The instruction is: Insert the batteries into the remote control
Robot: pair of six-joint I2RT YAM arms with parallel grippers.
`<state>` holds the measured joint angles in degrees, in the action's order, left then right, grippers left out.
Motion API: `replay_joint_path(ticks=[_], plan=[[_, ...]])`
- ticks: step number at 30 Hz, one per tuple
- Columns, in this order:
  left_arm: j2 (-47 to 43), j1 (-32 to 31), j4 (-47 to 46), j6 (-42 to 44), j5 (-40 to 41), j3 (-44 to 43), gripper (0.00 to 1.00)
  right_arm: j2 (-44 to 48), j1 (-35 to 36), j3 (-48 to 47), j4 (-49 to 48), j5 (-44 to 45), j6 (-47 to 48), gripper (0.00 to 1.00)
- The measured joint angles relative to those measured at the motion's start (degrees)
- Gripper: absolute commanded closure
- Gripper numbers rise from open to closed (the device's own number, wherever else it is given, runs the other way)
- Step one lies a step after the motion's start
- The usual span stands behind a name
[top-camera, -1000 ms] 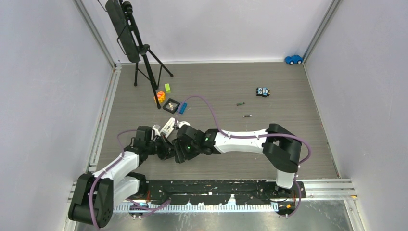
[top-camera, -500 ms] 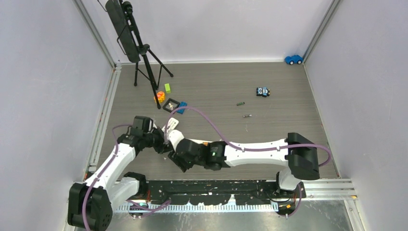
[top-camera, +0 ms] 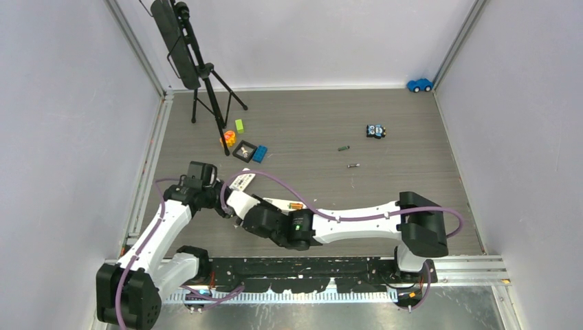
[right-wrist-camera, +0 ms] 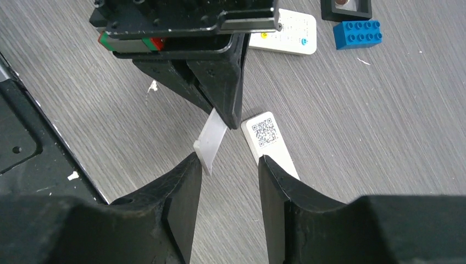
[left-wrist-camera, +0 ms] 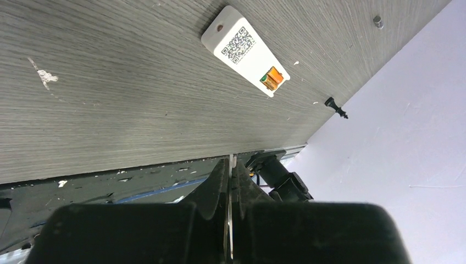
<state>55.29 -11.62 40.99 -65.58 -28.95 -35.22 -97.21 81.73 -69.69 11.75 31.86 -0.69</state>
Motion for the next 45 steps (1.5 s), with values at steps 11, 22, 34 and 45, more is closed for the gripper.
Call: replay_joint_path(ticks=[11,22,34,45], plan=[[0.31,0.0,-0.42,-1.03,-0.22,0.5,1.0,-2.89,0.2,-0.02,-4.02,-1.25,2.56,0.99],[-2.05,0.0,-7.28,-1.57,-2.58,3.32,0.19,1.46,-4.5,3.41,-4.52,-6.51,-6.75,1.0],[-1.33,-0.17,-24.7,10.4,1.92,7.39,0.28,22.16,-34.07,23.15,-3.54,-38.18,-38.25,1.0],[11.58,-5.03,-38.07,15.72,2.1,12.0,0.44,11.34,-41.03,27.06,-12.02,-55.08,-51.28,1.0]])
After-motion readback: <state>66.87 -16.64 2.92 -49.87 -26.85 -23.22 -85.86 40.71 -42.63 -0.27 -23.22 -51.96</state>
